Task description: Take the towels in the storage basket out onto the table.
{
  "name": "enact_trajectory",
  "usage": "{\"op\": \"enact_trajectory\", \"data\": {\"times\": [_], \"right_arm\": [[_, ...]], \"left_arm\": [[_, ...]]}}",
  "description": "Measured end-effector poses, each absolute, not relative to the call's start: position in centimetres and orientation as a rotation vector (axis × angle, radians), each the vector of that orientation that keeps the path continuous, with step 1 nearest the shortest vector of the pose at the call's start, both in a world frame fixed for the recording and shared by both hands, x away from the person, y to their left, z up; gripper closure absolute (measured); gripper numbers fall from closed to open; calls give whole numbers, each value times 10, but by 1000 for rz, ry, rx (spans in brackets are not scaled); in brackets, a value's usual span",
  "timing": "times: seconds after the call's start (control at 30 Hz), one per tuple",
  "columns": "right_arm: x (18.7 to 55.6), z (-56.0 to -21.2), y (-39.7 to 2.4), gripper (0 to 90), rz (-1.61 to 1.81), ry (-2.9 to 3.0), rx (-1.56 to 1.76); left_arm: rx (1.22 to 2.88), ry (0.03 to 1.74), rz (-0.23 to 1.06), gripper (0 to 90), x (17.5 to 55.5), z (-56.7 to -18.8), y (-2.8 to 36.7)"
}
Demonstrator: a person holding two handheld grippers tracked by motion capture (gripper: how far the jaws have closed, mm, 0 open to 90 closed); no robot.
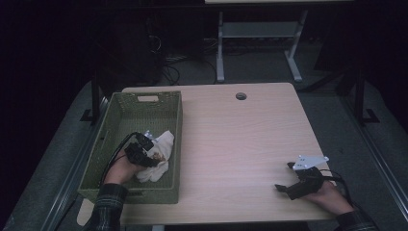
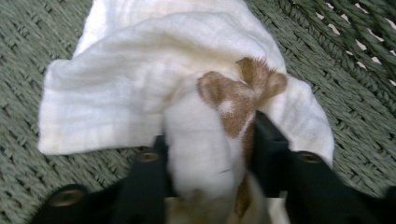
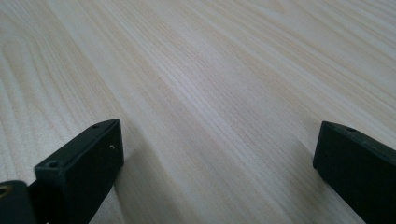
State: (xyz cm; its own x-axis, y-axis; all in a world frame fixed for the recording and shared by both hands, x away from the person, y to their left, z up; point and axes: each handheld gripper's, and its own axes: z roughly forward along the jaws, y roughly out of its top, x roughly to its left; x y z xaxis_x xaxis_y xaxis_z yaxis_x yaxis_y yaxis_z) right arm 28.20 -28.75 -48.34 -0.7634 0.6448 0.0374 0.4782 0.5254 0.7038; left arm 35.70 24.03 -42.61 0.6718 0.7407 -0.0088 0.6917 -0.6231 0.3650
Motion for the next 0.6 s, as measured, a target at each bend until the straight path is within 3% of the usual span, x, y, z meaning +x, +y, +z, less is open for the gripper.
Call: {"op": "enact_trajectory", "data": {"times": [0.13,0.6], "right_arm": [[282,-483,-288,15,1064,2540,950],[282,-483,-288,15,1066,2538,951]], "left_arm": [[2511,1150,212,753,356,-420,243],[2273,1131,312,765,347,-392,259]]}}
